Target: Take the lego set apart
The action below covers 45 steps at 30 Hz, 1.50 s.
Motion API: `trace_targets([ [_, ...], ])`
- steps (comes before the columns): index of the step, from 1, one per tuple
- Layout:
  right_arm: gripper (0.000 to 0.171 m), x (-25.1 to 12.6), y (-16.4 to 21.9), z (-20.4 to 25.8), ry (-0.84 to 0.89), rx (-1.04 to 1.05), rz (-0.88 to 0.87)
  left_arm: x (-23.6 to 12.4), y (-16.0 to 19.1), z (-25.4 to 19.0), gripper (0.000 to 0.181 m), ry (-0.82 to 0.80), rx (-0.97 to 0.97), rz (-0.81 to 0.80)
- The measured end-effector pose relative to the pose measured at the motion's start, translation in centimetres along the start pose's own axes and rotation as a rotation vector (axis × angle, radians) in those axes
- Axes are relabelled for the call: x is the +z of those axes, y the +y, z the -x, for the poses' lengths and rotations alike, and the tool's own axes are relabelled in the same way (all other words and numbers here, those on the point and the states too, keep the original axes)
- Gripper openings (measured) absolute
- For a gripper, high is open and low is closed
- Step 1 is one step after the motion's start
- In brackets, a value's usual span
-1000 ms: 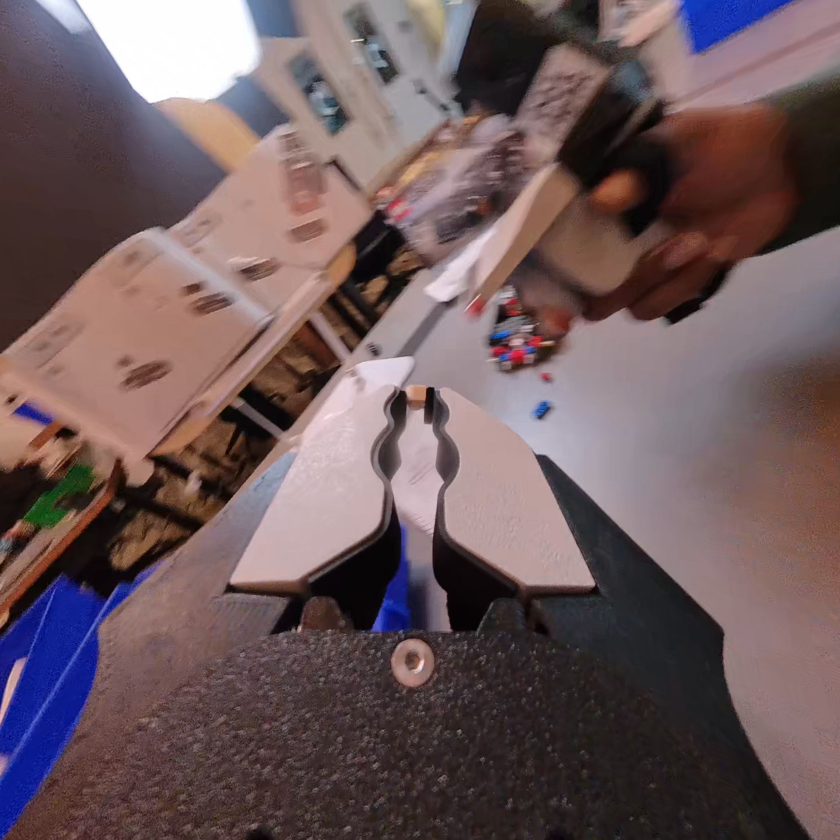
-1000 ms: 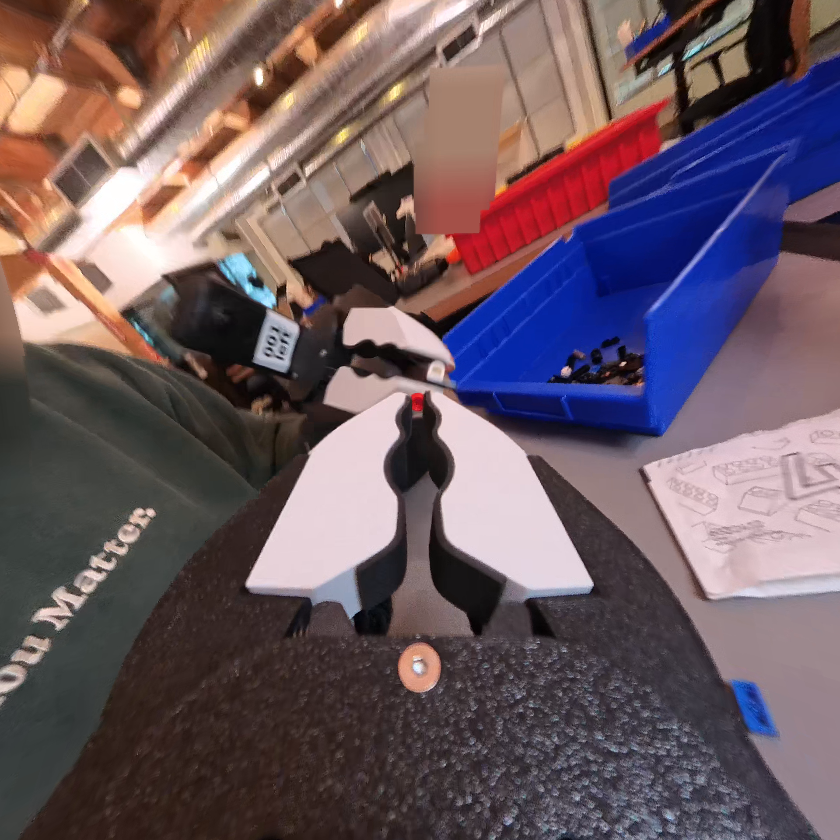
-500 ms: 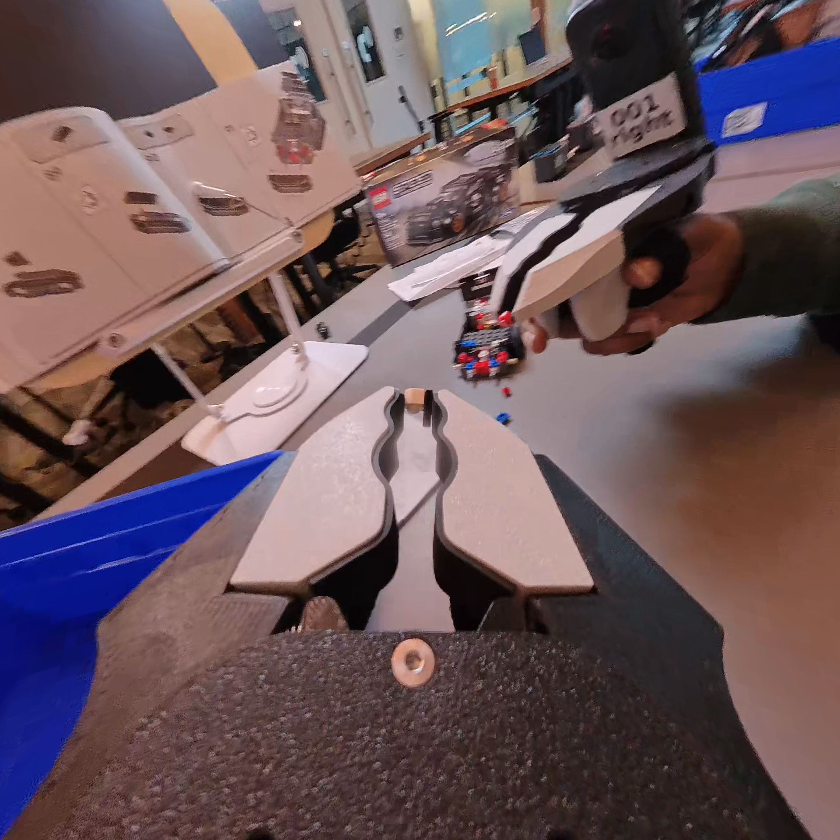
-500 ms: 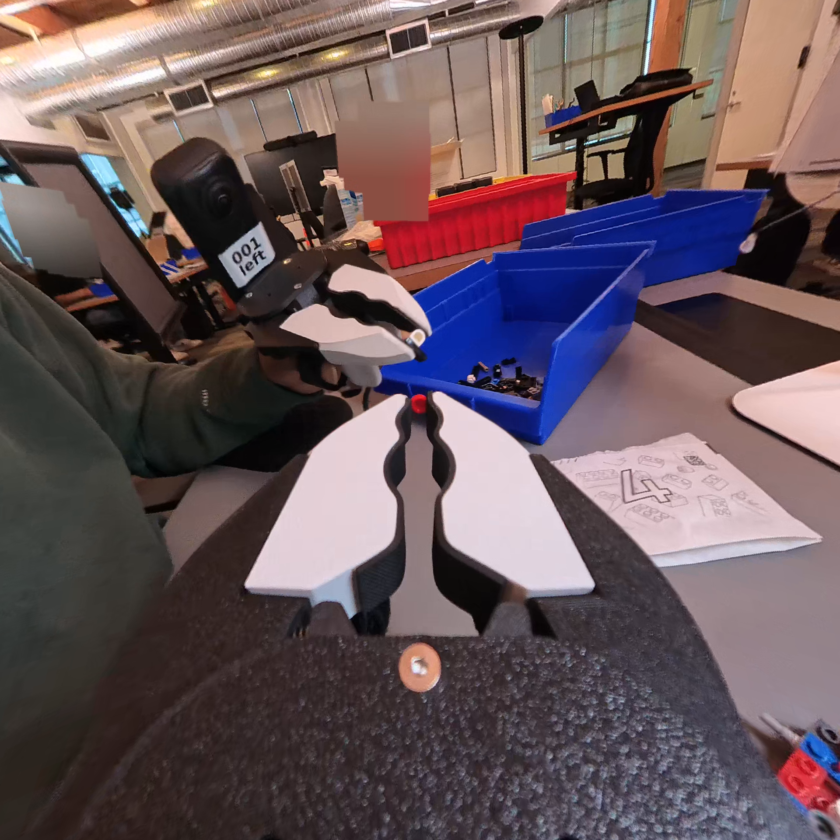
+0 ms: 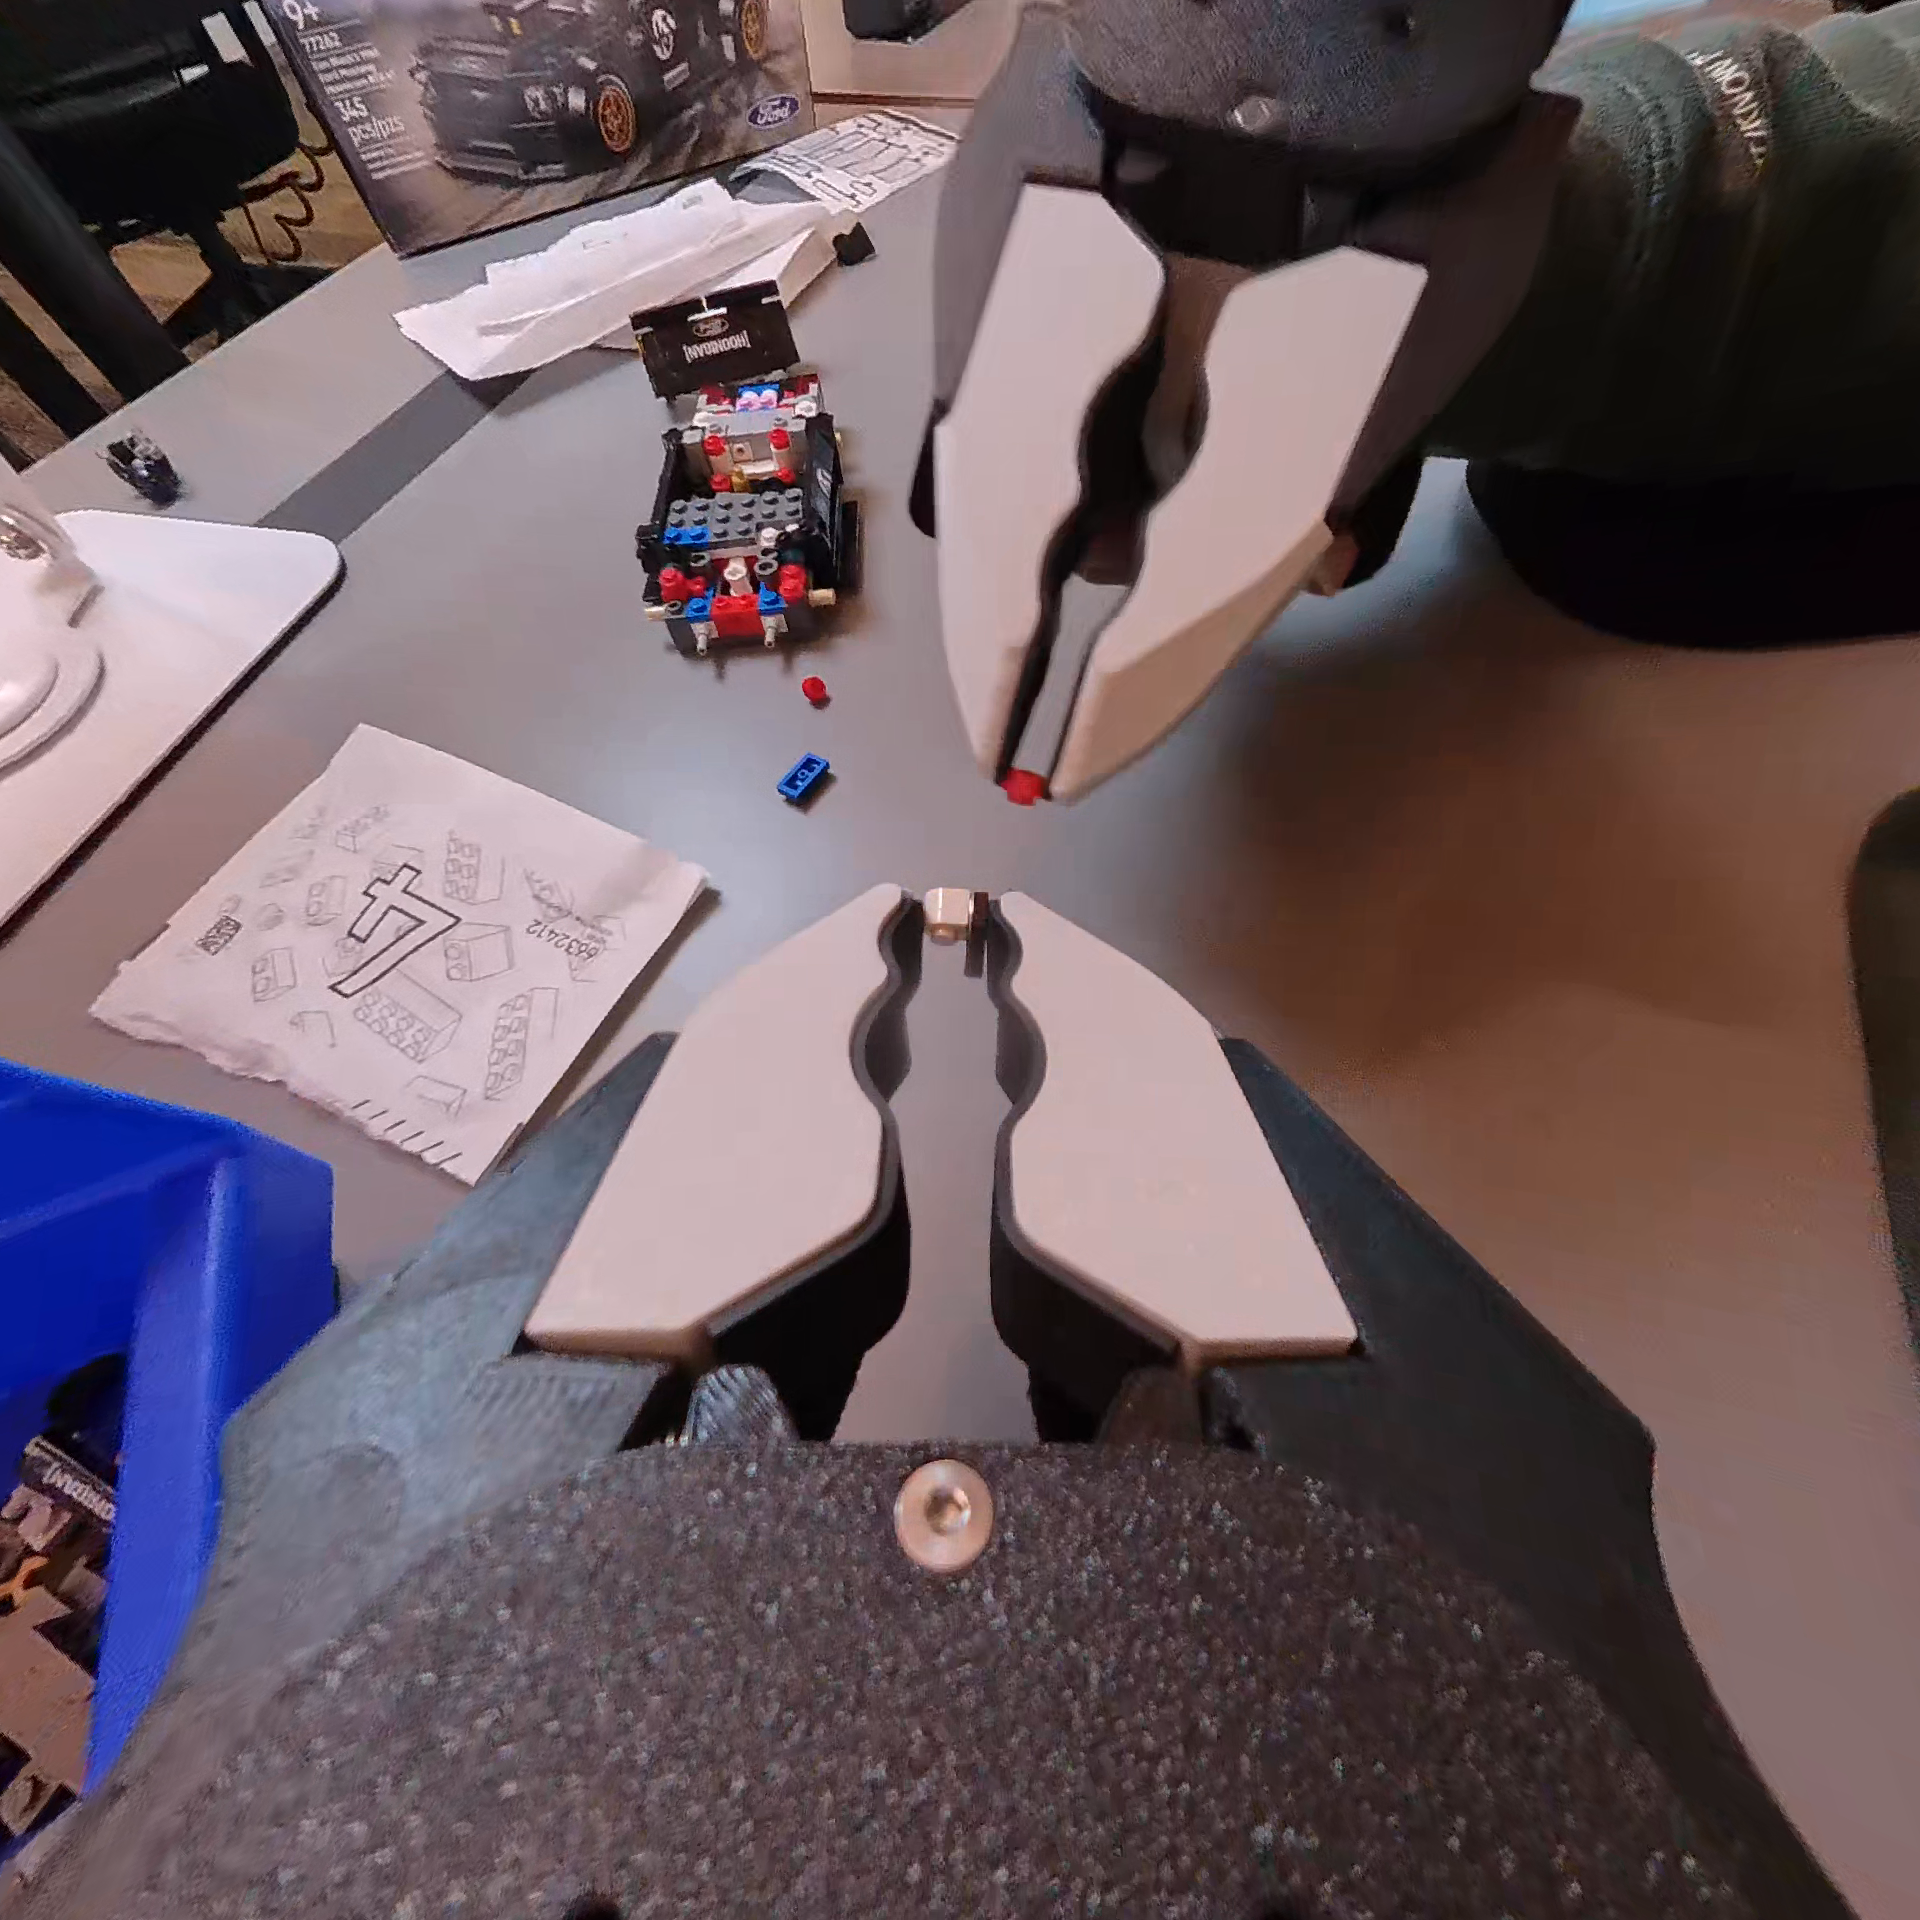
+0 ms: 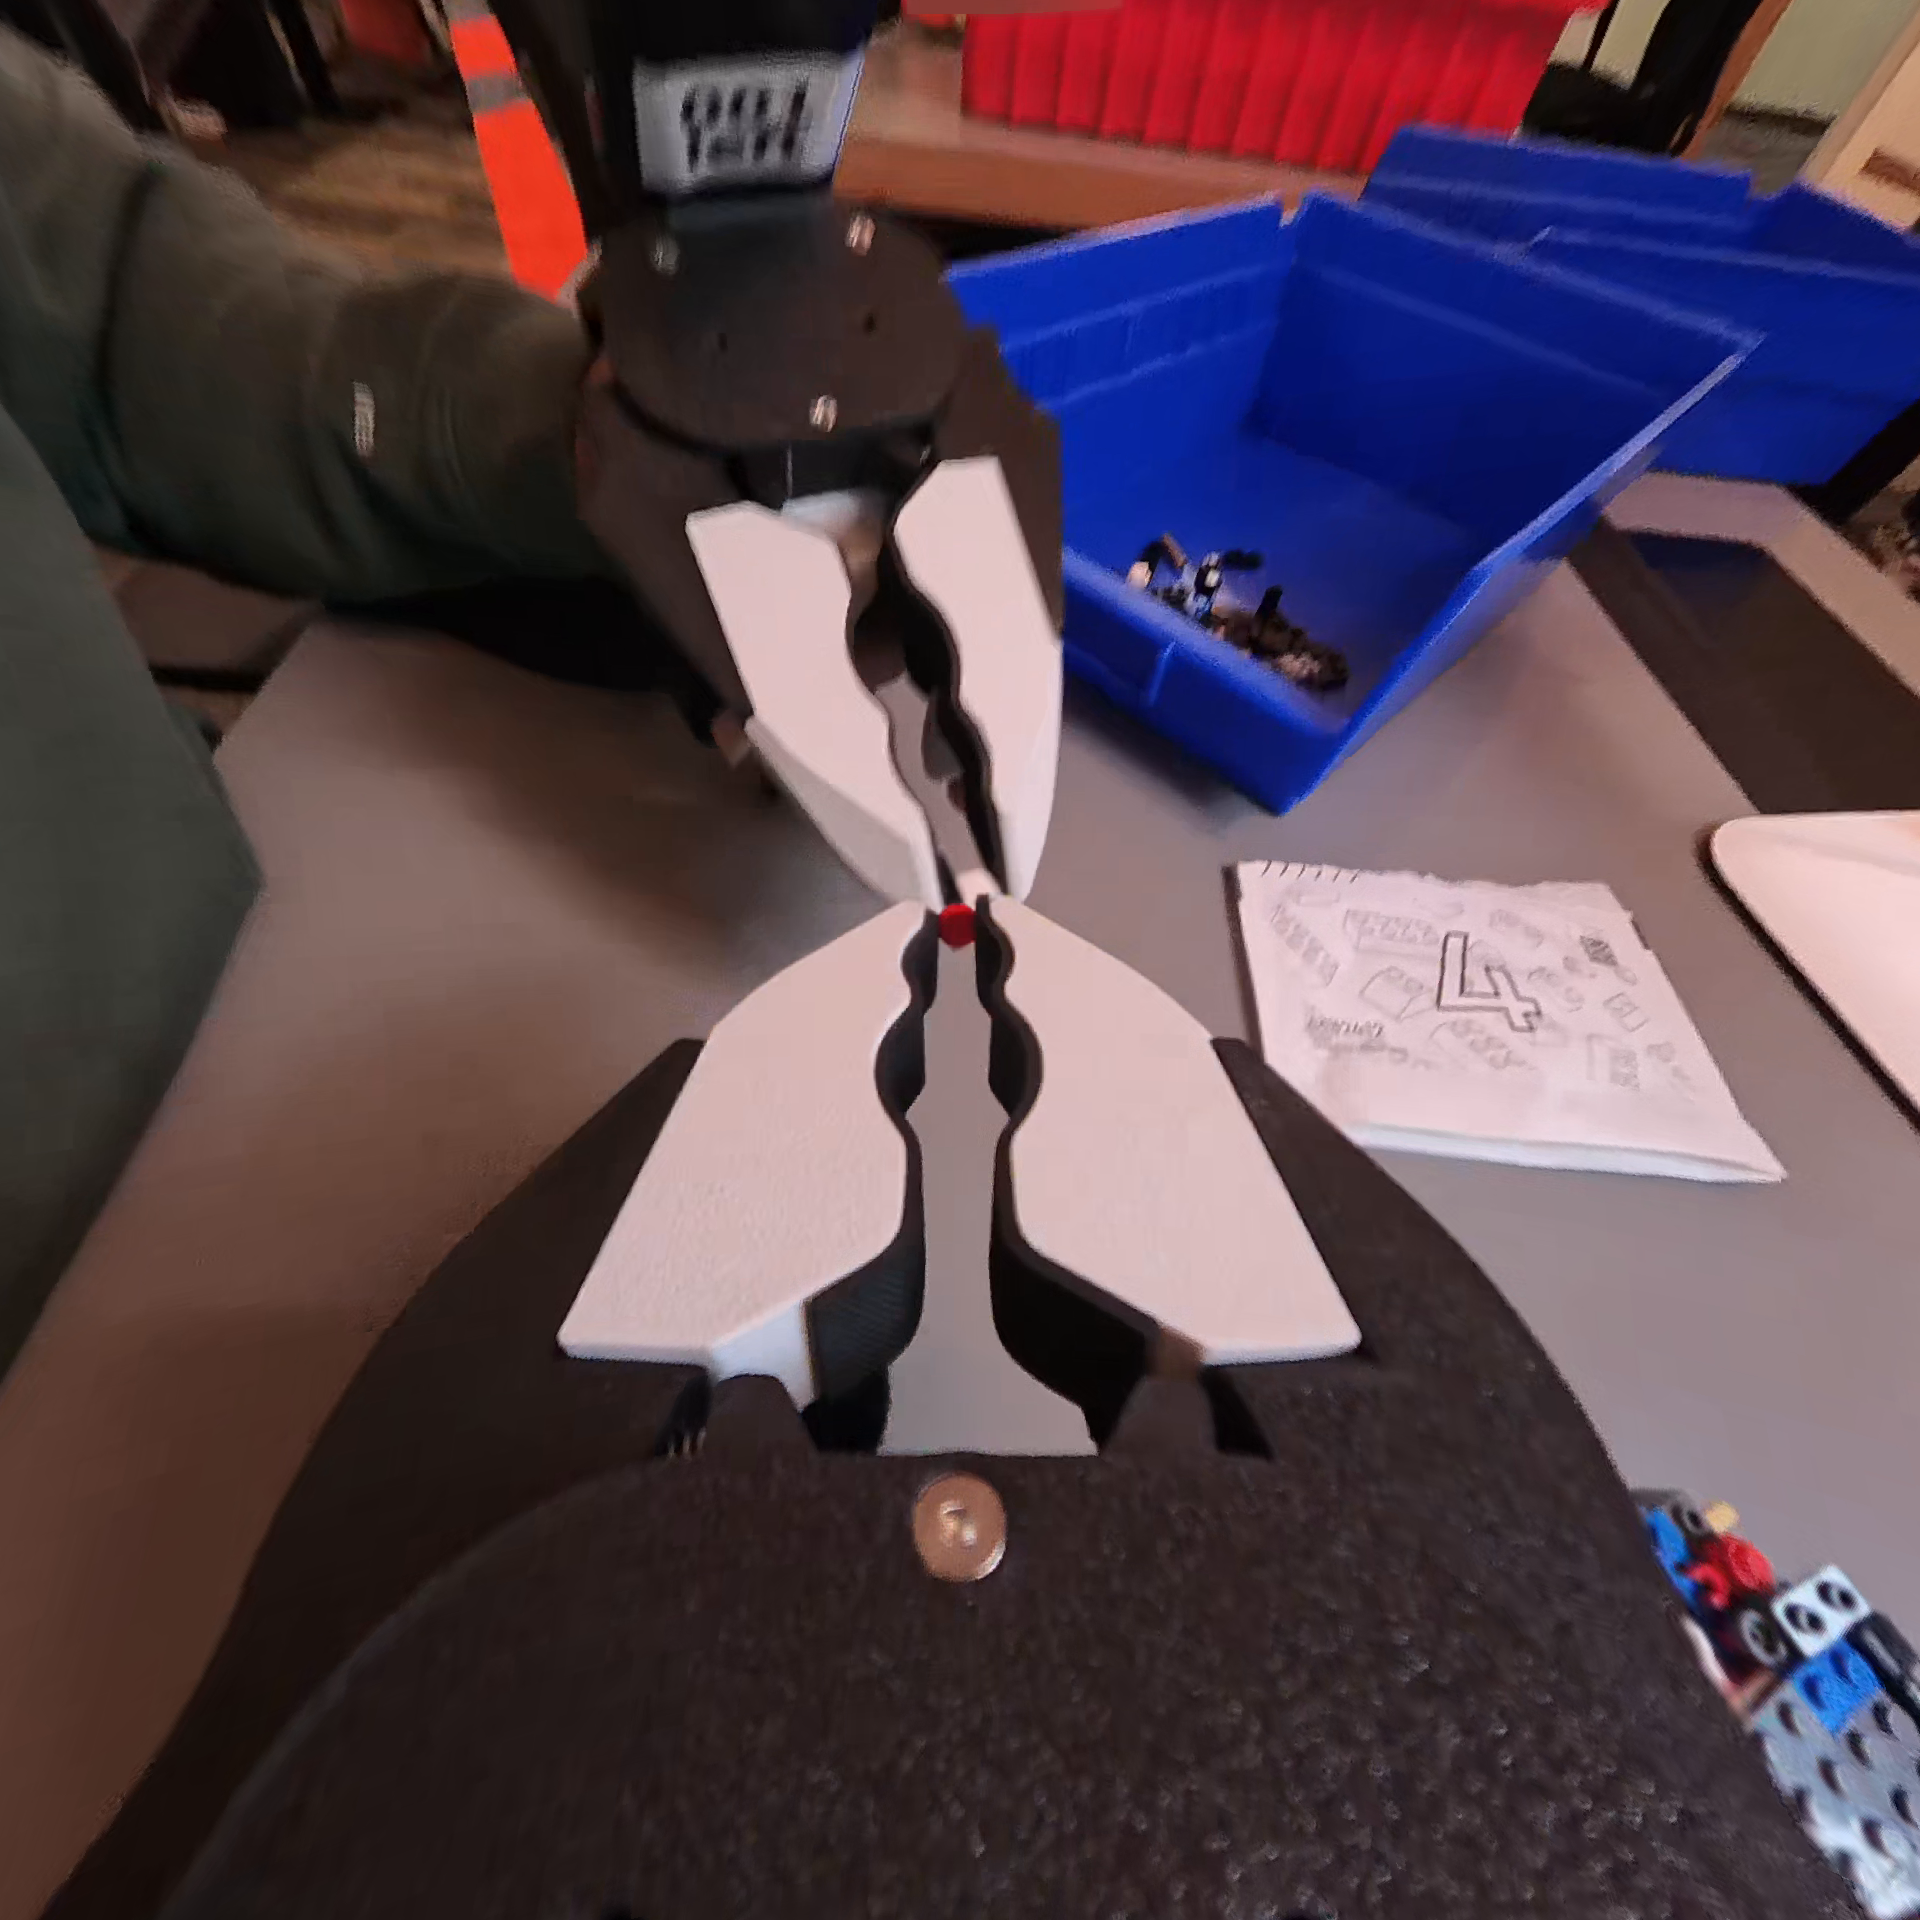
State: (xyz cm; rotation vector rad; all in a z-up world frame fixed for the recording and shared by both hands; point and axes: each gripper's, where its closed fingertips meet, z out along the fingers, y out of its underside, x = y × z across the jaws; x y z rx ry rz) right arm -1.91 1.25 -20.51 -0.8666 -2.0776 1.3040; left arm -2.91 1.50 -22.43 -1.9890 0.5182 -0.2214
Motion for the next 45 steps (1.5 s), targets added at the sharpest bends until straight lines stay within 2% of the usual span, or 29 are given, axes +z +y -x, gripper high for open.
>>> trace_targets([
  [7,0.007,1.2,6.2,2.5,-0.070,-0.027,0.300,0.5,0.9,-0.1,0.011,0.029,-0.021,0.037],
  [9,0.016,1.4,7.6,2.4,-0.052,-0.039,0.381,0.7,1.2,-0.5,0.011,0.043,-0.009,0.052],
  [14,0.027,1.3,7.8,2.2,-0.028,-0.038,0.419,1.0,1.6,-1.1,0.011,0.062,0.021,0.071],
  [16,0.036,1.2,7.6,1.8,-0.016,-0.032,0.405,1.0,1.5,-1.2,0.011,0.067,0.018,0.067],
  [19,0.035,1.1,4.7,1.3,0.019,-0.023,0.249,0.7,0.6,-1.3,0.011,0.085,-0.021,0.010],
  [24,0.020,0.2,0.6,0.4,0.068,0.026,0.022,-0.8,-2.3,-1.2,0.011,0.148,-0.145,-0.175],
  [29,0.013,0.2,-1.5,0.5,0.073,0.091,-0.092,-1.9,-4.3,-0.8,0.011,0.210,-0.287,-0.323],
  [32,0.006,-0.2,-2.8,0.6,0.071,0.119,-0.170,-2.0,-4.7,-1.0,0.011,0.230,-0.305,-0.352],
  [39,0.003,-0.7,-3.3,1.0,0.027,0.139,-0.197,-2.5,-5.3,-1.6,0.013,0.230,-0.233,-0.384],
  [42,0.003,-1.1,-2.8,0.7,0.086,0.006,-0.132,-2.8,-5.5,-2.0,0.024,0.284,-0.260,-0.386],
  [45,0.003,-1.2,-2.0,0.4,0.185,-0.199,-0.013,-2.7,-5.4,-1.5,0.024,0.324,-0.372,-0.380],
])
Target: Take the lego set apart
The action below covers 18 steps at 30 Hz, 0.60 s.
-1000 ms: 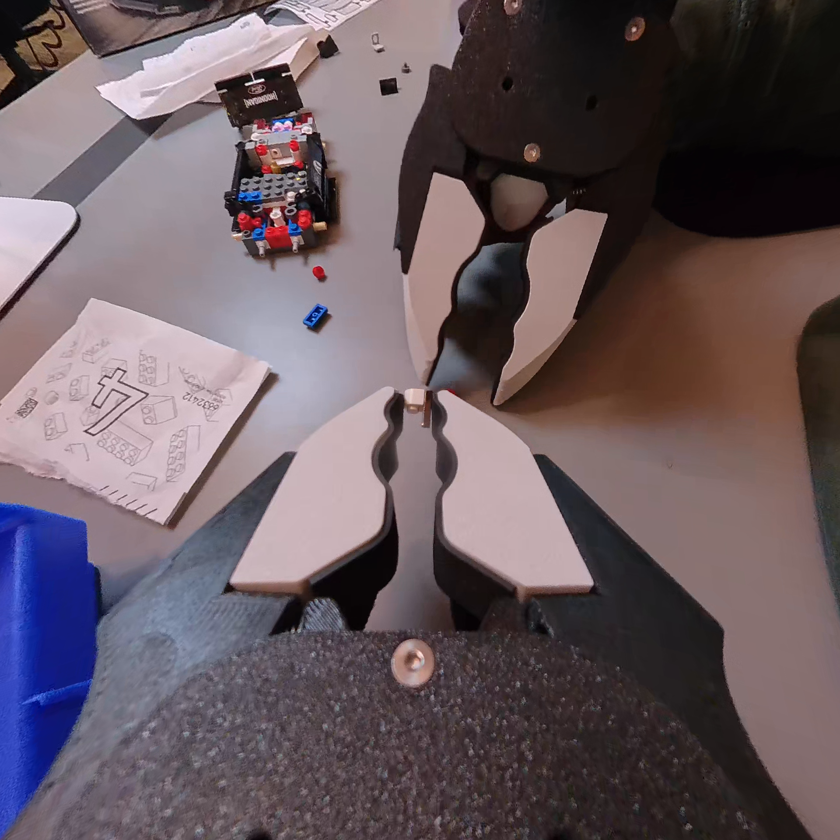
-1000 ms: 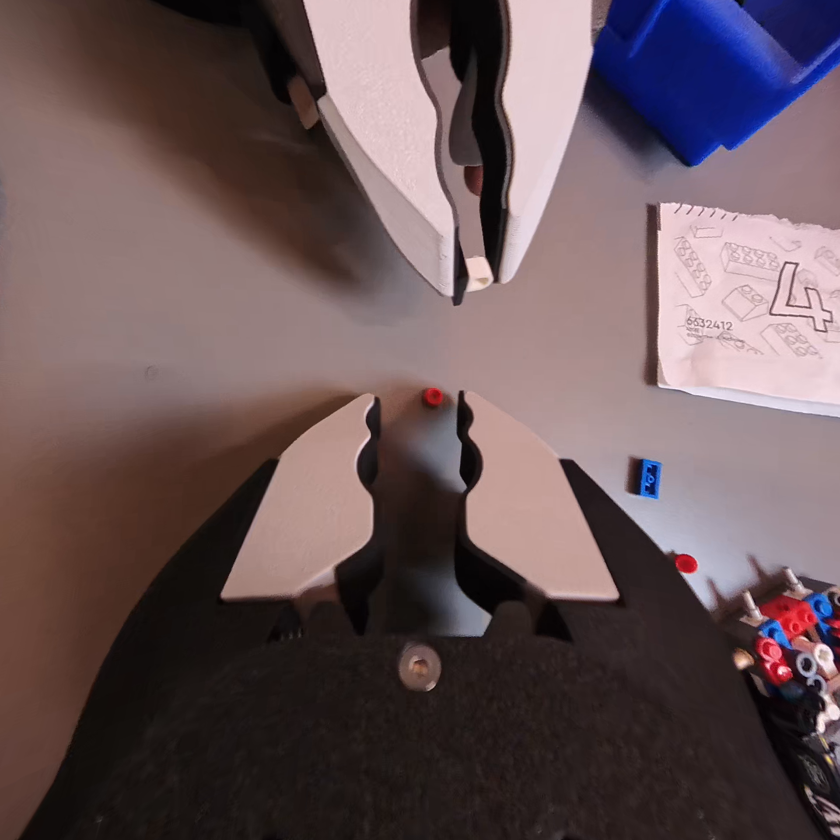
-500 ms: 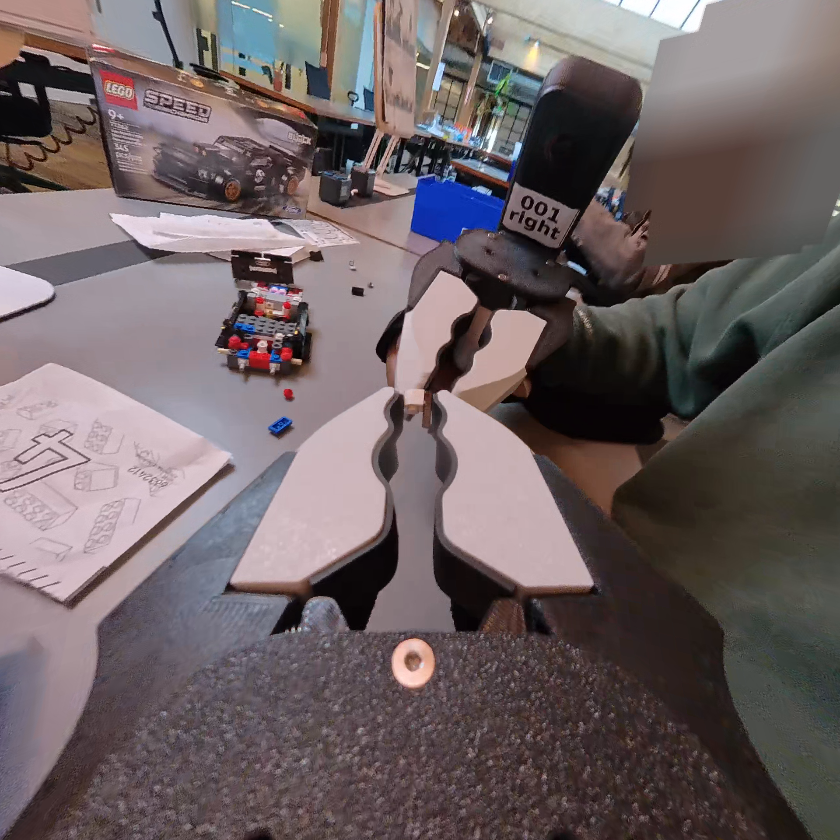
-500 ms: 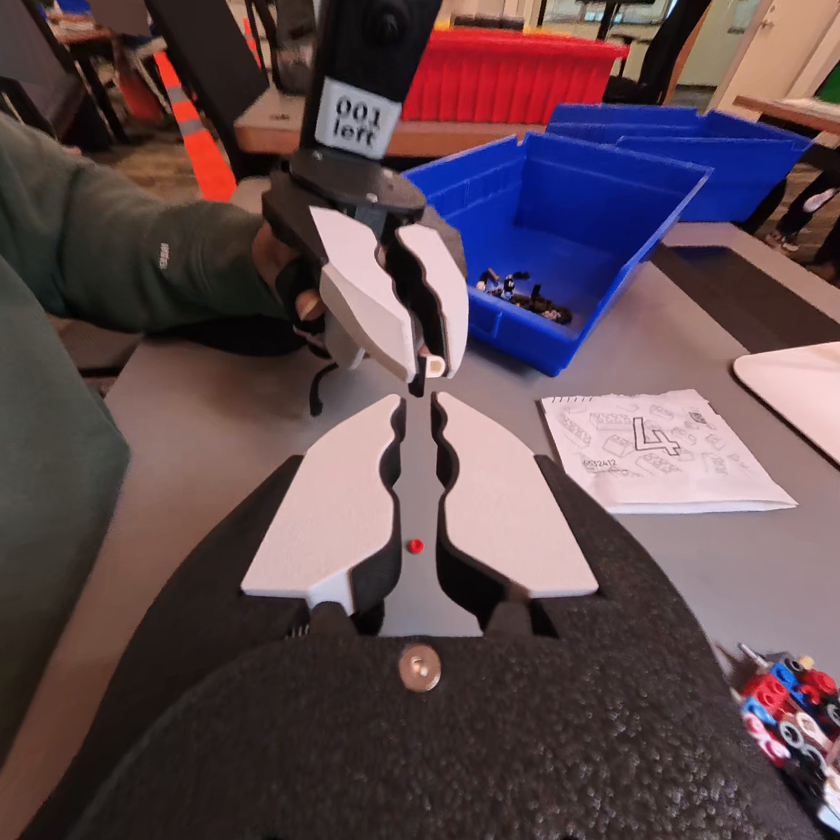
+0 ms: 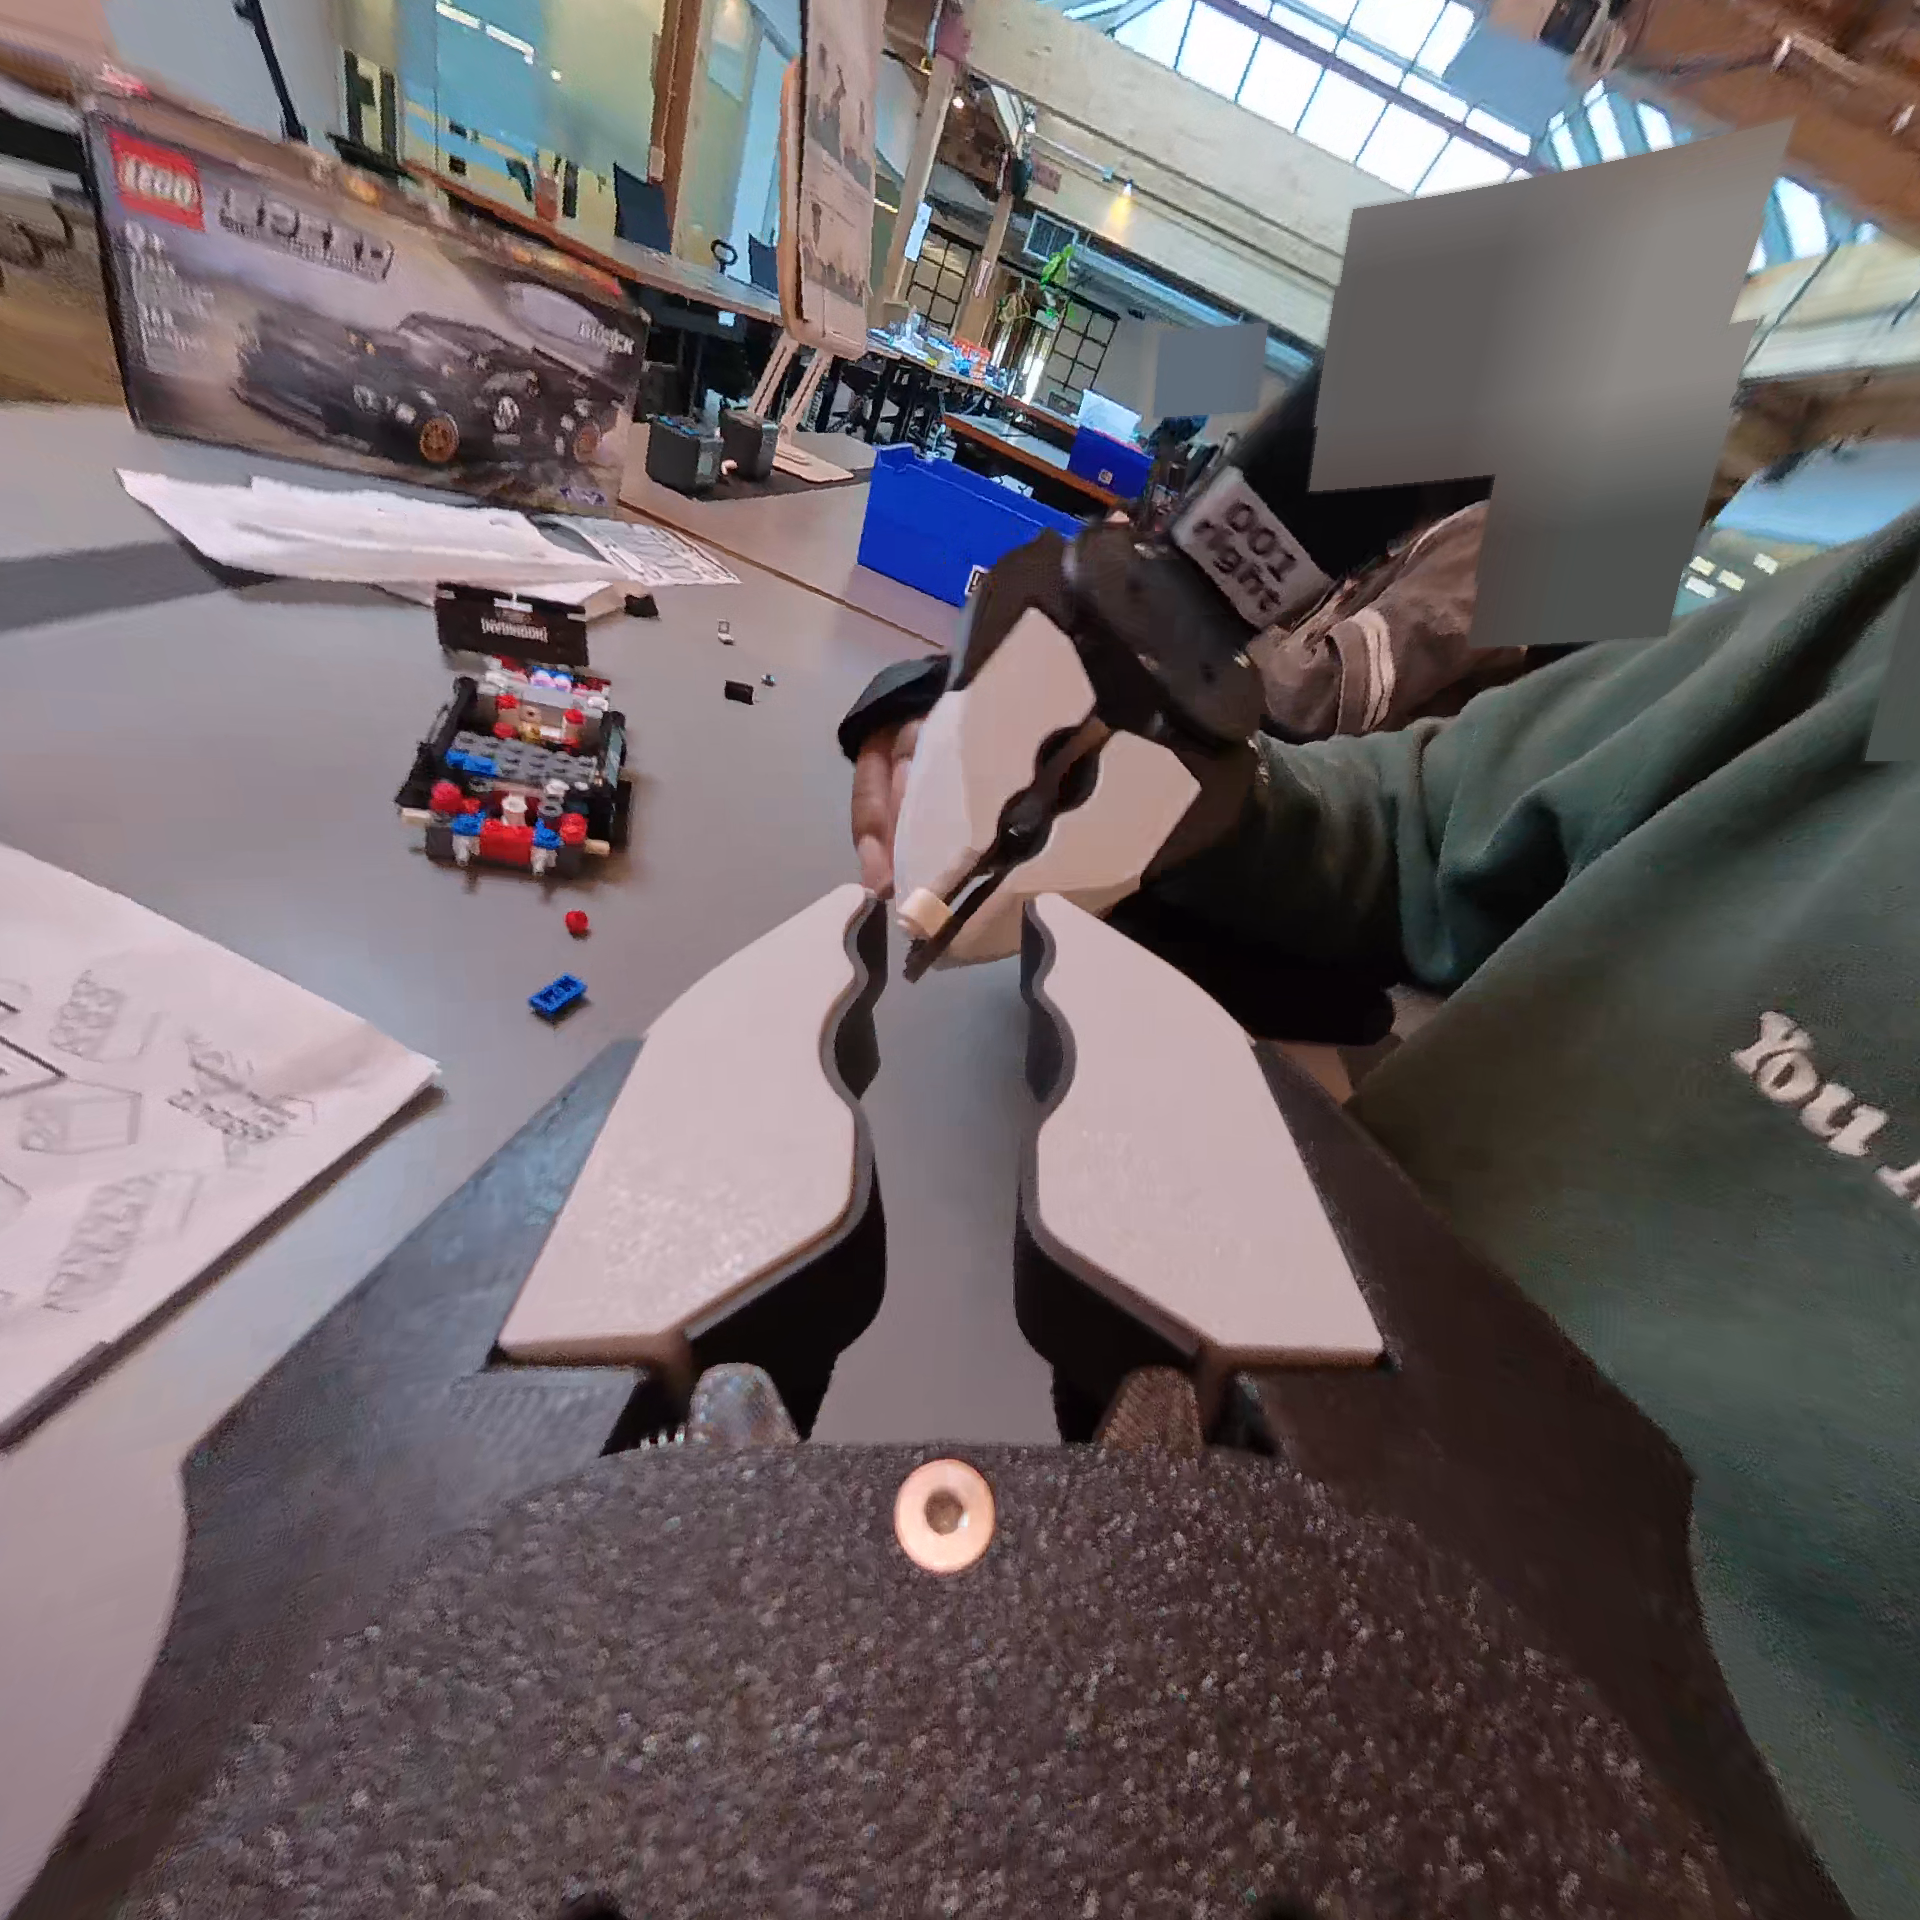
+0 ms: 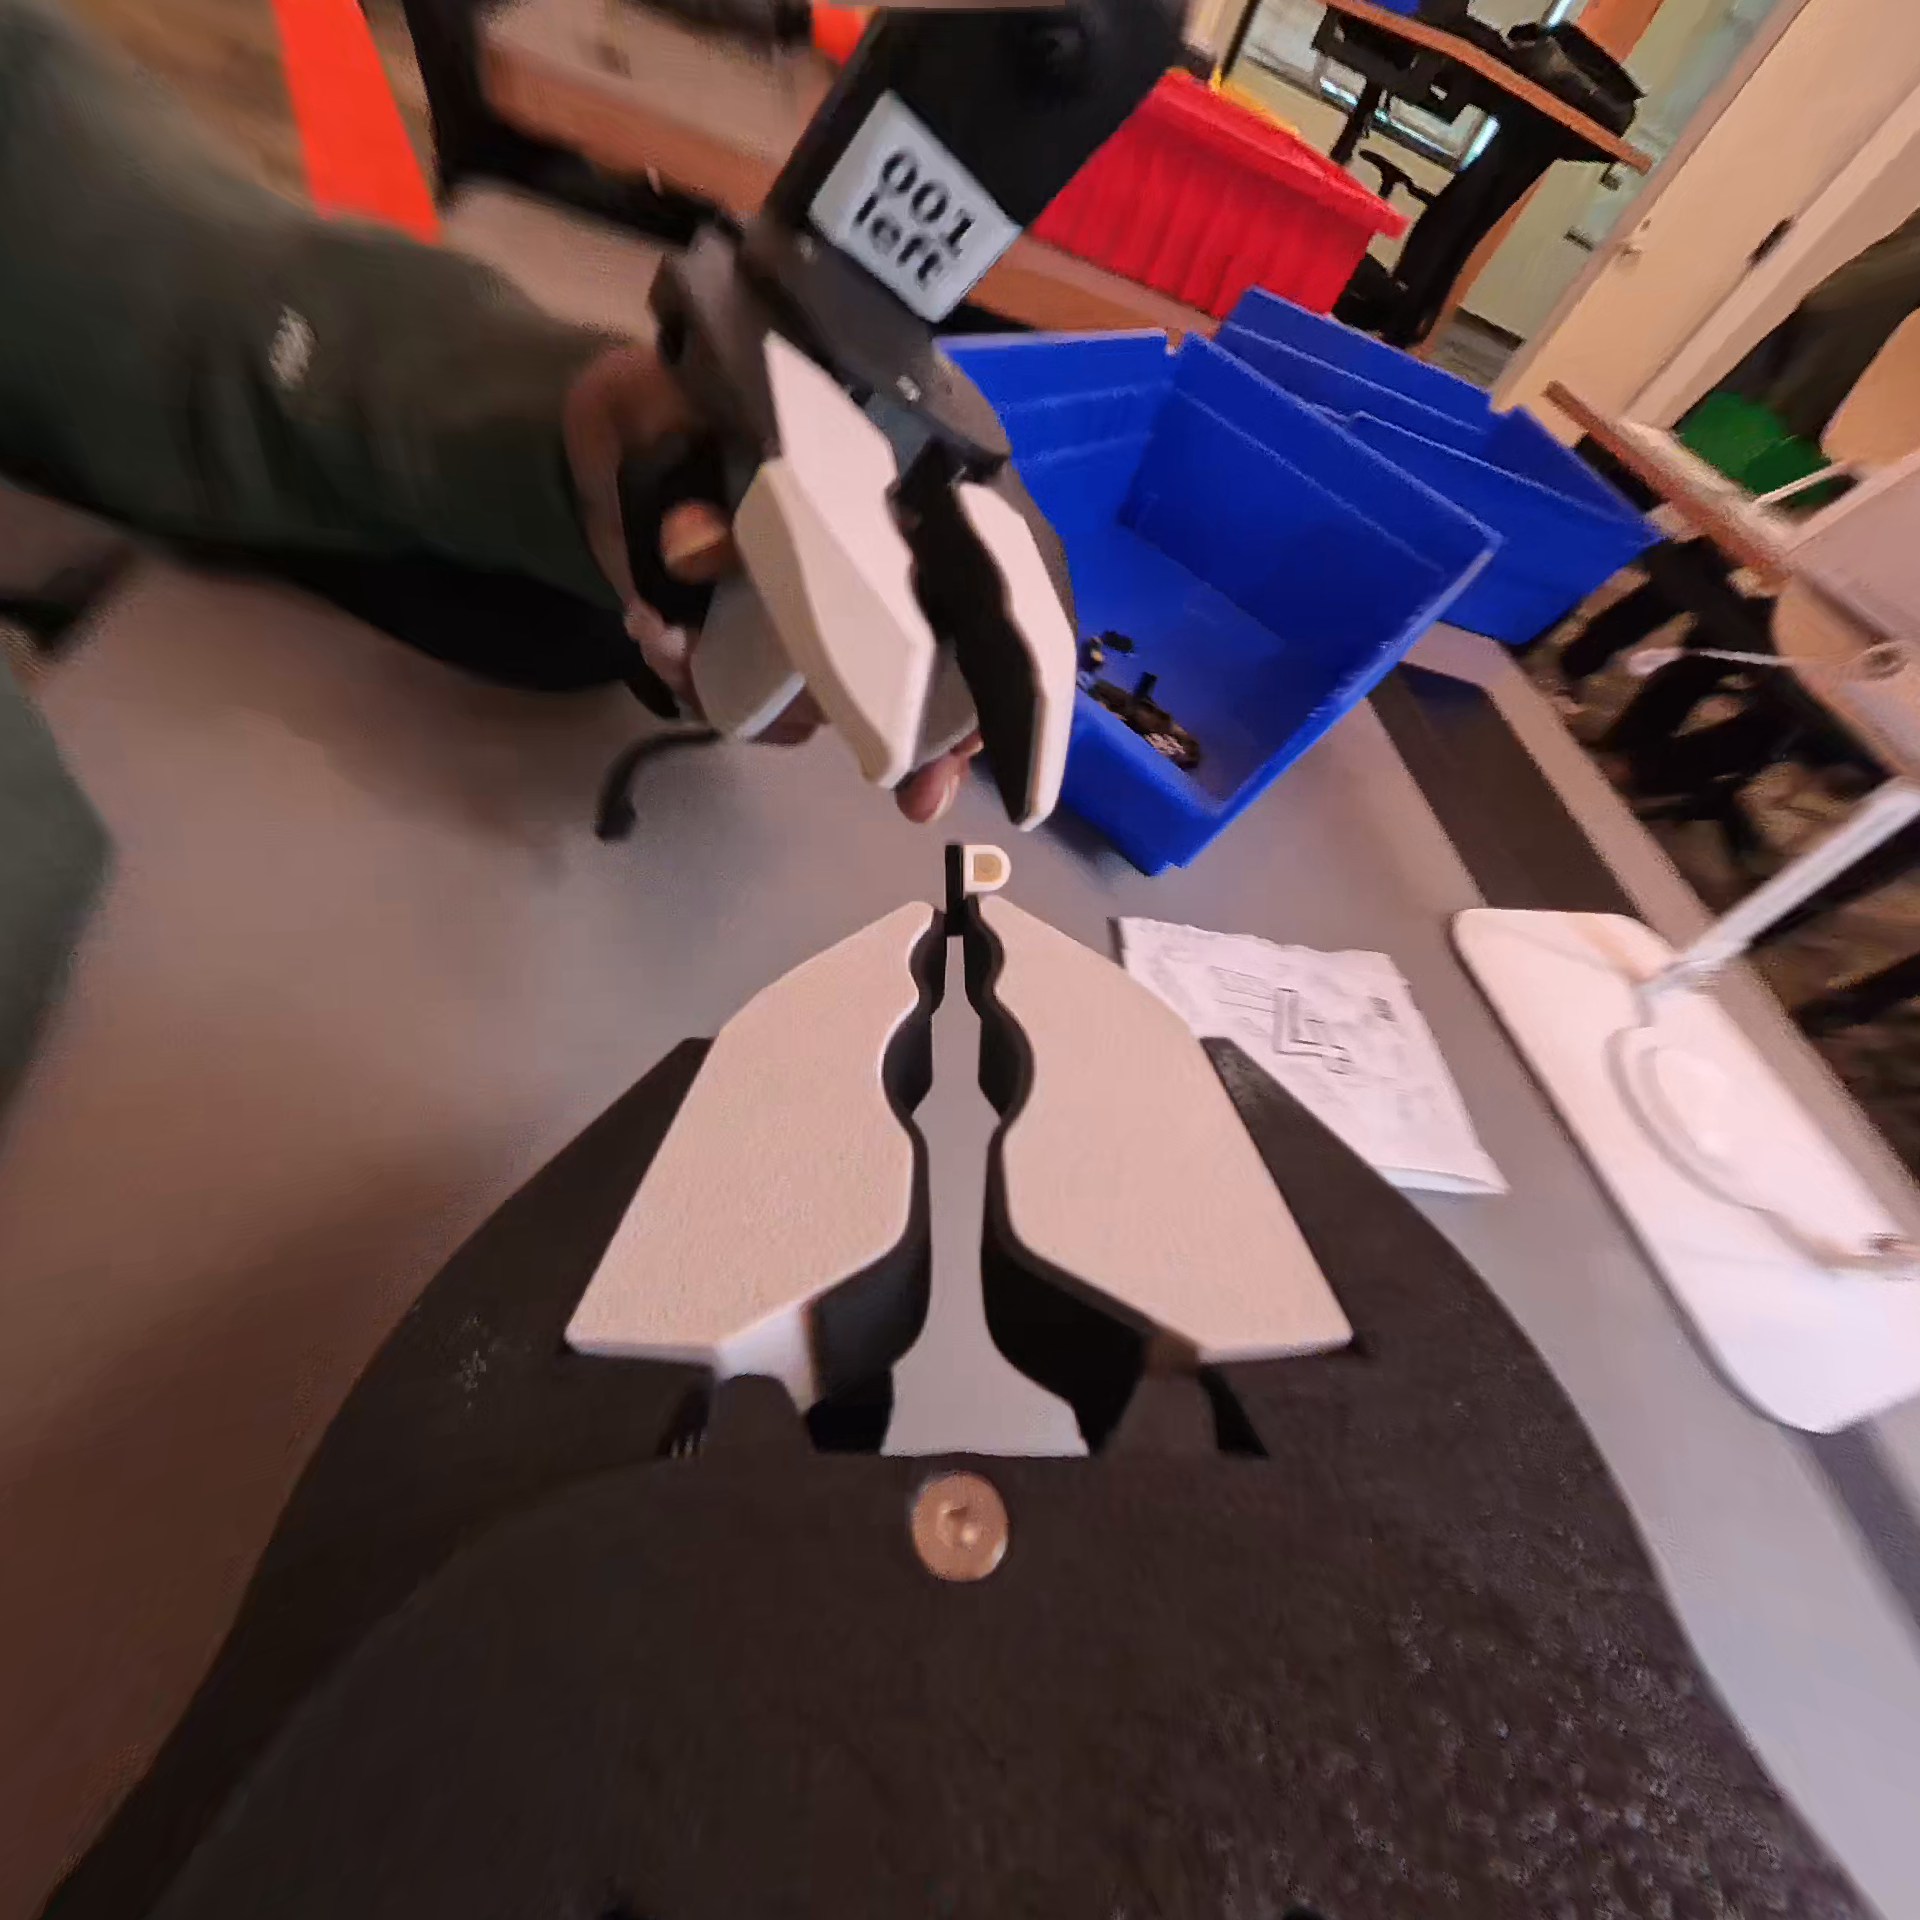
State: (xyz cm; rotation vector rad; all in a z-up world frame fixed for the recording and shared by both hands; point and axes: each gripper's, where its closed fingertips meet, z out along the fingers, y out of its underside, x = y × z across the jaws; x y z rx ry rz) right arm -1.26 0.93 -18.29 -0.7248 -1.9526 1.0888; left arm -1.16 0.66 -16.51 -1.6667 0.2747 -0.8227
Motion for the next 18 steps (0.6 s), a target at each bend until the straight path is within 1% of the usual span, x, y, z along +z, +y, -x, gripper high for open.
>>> trace_targets([
  [5,0.003,0.7,0.8,0.6,0.087,-0.240,0.122,0.4,1.5,1.3,0.022,-0.037,-0.153,0.064],
  [8,0.003,1.0,1.2,0.5,0.139,-0.344,0.175,0.6,2.1,1.2,0.014,-0.019,-0.220,0.089],
  [9,0.003,1.1,1.2,0.5,0.146,-0.357,0.186,0.6,2.1,1.2,0.010,-0.014,-0.229,0.093],
  [12,0.003,1.2,1.4,0.4,0.171,-0.411,0.214,0.5,2.3,1.3,0.010,-0.033,-0.229,0.114],
  [14,0.003,1.3,1.3,0.5,0.195,-0.487,0.243,0.4,2.3,1.2,0.009,-0.047,-0.200,0.128],
  [16,0.003,1.5,1.3,1.1,0.185,-0.544,0.273,0.4,1.9,1.2,0.009,-0.049,-0.192,0.098],
  [17,0.003,2.0,1.7,2.5,0.105,-0.544,0.278,0.2,0.6,1.2,0.009,-0.030,-0.231,0.012],
  [18,0.003,2.6,2.1,3.8,0.071,-0.549,0.284,-0.1,-0.5,1.0,0.009,0.002,-0.272,-0.035],
])
